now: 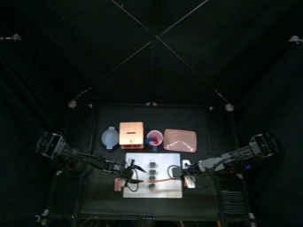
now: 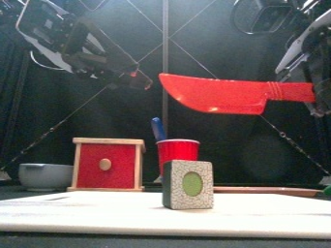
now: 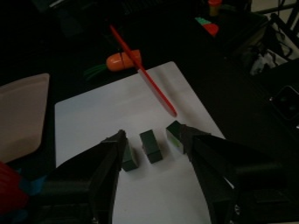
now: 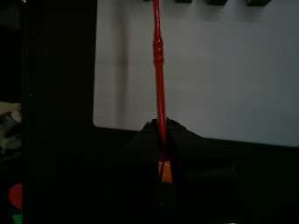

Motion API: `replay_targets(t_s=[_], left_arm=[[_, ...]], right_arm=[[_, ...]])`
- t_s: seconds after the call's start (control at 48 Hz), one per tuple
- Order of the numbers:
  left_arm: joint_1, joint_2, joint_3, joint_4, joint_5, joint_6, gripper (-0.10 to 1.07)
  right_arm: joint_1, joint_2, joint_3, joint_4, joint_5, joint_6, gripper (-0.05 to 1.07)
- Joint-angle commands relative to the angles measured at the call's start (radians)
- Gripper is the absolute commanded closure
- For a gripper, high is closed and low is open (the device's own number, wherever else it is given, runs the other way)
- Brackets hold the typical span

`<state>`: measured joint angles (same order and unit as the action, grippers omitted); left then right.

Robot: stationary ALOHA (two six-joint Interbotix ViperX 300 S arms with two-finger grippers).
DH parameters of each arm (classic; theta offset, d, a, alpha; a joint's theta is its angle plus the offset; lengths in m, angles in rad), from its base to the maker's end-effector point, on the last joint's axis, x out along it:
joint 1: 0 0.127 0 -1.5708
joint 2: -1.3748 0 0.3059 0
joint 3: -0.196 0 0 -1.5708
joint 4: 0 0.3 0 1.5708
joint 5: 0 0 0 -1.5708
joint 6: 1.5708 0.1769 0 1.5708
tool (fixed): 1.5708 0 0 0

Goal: Cut sushi roll

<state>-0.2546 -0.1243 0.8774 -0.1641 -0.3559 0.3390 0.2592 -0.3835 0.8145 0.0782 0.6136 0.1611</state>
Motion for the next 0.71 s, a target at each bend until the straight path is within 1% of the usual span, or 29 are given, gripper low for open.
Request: replay_targets(t_s=[0.0,0.021,0.104,0.167,0.229,0.312,0.417,0.479,0.604,0.646,0.688], left_arm=[[0.002,-0.011,-0.006,-0.008,-0.018,0.002,0.1],[0.002,-0.009,-0.005,-0.009,-0.02,0.002,0.1],[0.002,-0.009,0.002,-0.02,-0.02,0.002,0.1],[0.002,-0.009,0.005,-0.029,-0.02,0.002,0.1],[0.0,-0.008,0.008,-0.032,-0.021,0.002,0.1],[0.002,-0.006,0.011,-0.032,-0.023,0.002,0.1],[0.0,-0.005,0.014,-0.034,-0.031,0.002,0.1],[0.002,-0.005,0.012,-0.032,-0.034,0.002,0.1],[0.003,-0.005,0.017,-0.032,-0.038,0.003,0.1],[0.005,-0.005,0.02,-0.032,-0.04,0.002,0.1],[0.005,-0.005,0.023,-0.034,-0.044,0.002,0.1]], right_arm=[[-0.025,-0.046,-0.009,0.018,0.043,0.086,0.7],[-0.028,-0.048,-0.009,0.023,0.049,0.103,0.7],[-0.071,-0.057,-0.009,0.06,0.124,0.308,0.7],[-0.089,-0.06,-0.006,0.064,0.19,0.451,0.7],[-0.086,-0.069,0.006,0.037,0.249,0.592,0.7],[-0.049,-0.084,0.029,0.015,0.245,0.723,0.69],[-0.023,-0.101,0.06,0.023,0.15,0.873,0.69],[-0.015,-0.103,0.086,0.032,0.048,0.983,0.69],[0.003,-0.103,0.129,0.031,-0.11,1.132,0.69],[0.009,-0.101,0.149,0.017,-0.152,1.184,0.69],[0.011,-0.103,0.161,0.006,-0.166,1.216,0.69]])
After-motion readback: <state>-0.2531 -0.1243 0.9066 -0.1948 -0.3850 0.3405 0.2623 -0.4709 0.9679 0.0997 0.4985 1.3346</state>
